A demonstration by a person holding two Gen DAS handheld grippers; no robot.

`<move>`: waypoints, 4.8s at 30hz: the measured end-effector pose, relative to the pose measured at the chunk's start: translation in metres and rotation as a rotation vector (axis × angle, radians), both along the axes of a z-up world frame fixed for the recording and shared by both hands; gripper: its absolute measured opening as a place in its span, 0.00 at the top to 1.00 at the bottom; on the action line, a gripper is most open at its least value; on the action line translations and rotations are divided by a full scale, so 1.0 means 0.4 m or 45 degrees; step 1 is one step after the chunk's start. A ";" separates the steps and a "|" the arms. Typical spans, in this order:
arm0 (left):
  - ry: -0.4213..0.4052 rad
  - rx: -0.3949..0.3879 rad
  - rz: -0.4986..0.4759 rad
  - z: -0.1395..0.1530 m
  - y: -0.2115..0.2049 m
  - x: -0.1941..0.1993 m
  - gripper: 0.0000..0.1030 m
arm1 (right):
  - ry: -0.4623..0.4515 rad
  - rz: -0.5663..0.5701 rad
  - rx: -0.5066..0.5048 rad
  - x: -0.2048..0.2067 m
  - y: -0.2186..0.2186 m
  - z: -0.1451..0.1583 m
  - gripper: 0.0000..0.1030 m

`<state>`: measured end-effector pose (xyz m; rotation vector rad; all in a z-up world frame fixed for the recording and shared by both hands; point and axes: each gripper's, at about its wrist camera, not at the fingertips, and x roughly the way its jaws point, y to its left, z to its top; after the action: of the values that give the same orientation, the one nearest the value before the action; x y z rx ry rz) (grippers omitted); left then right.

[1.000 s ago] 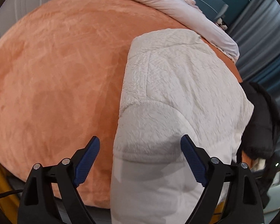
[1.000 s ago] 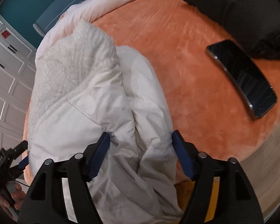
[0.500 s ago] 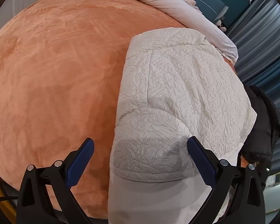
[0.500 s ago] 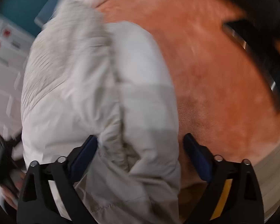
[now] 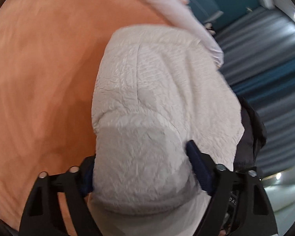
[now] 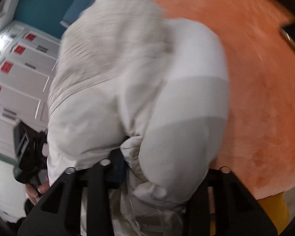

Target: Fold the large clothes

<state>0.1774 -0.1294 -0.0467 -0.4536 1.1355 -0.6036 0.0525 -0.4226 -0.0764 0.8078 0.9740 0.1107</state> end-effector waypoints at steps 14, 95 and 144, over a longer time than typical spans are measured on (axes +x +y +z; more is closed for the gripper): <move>-0.362 0.053 0.134 0.230 0.291 0.295 0.20 | -0.281 0.040 -0.180 0.385 0.298 0.196 0.54; -0.296 0.788 0.409 0.009 0.370 0.122 0.11 | 0.061 0.196 -0.784 0.340 0.461 0.057 0.99; -0.336 0.874 0.351 -0.032 0.265 -0.193 0.14 | -0.041 0.098 -0.960 0.018 0.593 0.083 0.51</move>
<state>0.1001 -0.0232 -0.0596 0.0650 0.9336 -0.0101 0.0598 -0.1853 -0.0431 0.0755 0.9197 -0.1723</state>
